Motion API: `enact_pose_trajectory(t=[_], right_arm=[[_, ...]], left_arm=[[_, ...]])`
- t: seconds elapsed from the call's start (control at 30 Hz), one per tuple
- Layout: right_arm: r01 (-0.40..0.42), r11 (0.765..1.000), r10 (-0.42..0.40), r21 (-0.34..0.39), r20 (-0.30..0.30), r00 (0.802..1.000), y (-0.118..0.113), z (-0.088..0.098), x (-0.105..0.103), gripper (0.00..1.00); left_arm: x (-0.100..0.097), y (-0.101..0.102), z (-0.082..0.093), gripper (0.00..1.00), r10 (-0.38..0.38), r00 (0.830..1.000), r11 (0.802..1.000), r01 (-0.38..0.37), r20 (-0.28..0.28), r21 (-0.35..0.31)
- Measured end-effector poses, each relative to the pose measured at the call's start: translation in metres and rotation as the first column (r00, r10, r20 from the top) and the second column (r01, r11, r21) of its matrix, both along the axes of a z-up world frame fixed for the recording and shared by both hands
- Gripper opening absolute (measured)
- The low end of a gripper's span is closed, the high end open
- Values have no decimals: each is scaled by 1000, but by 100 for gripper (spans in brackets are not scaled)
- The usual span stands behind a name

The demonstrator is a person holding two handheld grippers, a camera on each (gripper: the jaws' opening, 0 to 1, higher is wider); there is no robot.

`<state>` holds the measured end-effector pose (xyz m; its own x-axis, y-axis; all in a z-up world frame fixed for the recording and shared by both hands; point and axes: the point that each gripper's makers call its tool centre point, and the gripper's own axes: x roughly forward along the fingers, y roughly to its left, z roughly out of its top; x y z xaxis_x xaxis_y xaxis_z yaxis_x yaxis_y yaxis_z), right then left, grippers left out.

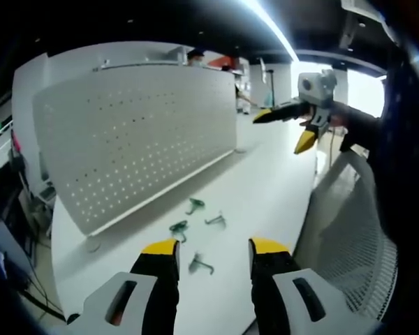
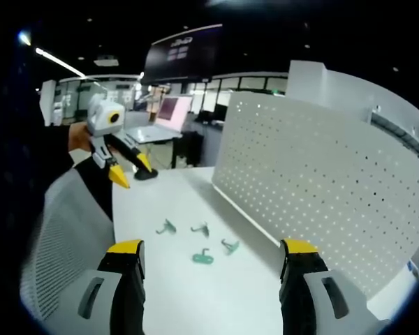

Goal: Insert the hook assembly into the mounting plate slot until the hook locks in place.

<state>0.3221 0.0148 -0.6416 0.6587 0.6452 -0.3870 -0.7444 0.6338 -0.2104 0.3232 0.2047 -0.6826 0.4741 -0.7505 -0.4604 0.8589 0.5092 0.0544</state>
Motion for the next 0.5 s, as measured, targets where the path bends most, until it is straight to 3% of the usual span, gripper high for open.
enact_pose_trajectory(t=[0.3,0.5], right_arm=[[4,1000,-4,0,-2,1000,-3,-1,4,80],[6,1000,-6,-2,-7,1000,-3,-4,3,80]], left_arm=[[5,-2,-6,37,-6,1000,1000,6,-6,6],[14,2,-23,35,5,1000,1000,-5,-30,7]])
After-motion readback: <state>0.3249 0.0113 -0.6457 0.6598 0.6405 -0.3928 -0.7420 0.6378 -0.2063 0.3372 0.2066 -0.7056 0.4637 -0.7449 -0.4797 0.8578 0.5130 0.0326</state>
